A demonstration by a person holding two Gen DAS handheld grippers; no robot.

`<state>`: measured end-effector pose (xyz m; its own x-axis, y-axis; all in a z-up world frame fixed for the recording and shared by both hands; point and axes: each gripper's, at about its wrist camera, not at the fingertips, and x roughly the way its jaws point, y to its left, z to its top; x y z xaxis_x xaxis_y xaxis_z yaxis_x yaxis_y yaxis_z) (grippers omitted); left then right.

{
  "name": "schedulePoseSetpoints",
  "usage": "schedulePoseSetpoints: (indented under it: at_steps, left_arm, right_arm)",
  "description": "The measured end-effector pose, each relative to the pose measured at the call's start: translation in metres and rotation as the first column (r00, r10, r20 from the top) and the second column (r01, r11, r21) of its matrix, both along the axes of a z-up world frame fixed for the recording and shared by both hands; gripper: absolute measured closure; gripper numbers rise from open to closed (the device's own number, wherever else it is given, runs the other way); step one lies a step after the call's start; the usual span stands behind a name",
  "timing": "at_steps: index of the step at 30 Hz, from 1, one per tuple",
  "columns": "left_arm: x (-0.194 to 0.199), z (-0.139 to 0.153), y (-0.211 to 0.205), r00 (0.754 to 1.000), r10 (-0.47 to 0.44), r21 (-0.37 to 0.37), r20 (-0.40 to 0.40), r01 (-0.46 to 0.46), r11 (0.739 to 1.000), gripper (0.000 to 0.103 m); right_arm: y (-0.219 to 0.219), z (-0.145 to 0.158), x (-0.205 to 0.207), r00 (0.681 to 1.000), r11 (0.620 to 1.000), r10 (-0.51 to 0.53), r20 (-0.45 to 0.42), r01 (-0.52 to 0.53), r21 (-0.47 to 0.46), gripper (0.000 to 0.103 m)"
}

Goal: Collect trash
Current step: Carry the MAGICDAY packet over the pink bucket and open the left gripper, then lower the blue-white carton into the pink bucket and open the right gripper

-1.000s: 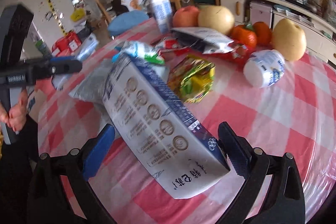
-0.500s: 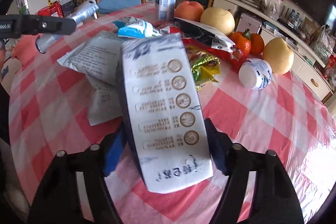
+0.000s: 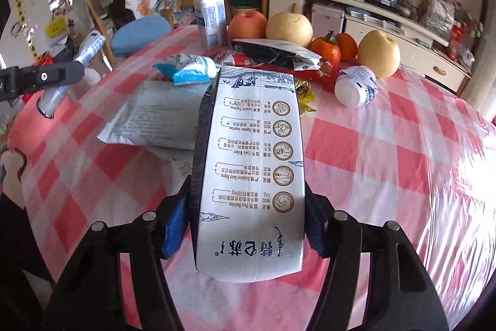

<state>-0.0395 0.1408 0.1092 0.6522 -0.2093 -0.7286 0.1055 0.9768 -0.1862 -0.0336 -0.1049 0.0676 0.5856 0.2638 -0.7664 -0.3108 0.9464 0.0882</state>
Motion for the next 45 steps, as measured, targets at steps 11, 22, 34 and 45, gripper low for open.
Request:
schedulePoseSetpoints:
  at_steps: [11, 22, 34, 45]
  left_arm:
    - [-0.018, 0.021, 0.078, 0.987, 0.152, -0.008, 0.054, -0.152, 0.988, 0.042]
    - [-0.045, 0.028, 0.228, 0.873, 0.486, 0.034, 0.040, -0.487, 0.873, 0.042]
    - [-0.065, -0.001, 0.337, 0.701, 0.708, -0.008, -0.084, -0.711, 0.703, 0.026]
    - [-0.057, 0.023, 0.297, 0.744, 0.665, 0.125, 0.062, -0.667, 0.735, 0.008]
  right_arm:
    - [0.084, 0.056, -0.020, 0.992, 0.993, 0.102, 0.081, -0.106, 0.056, 0.040]
    - [0.264, 0.094, -0.024, 0.906, 0.907, 0.410, 0.101, -0.417, 0.055, 0.039]
    - [0.423, 0.074, -0.014, 0.803, 0.803, 0.595, 0.041, -0.596, 0.021, 0.039]
    - [0.378, 0.066, -0.025, 0.893, 0.896, 0.436, 0.117, -0.443, 0.042, 0.011]
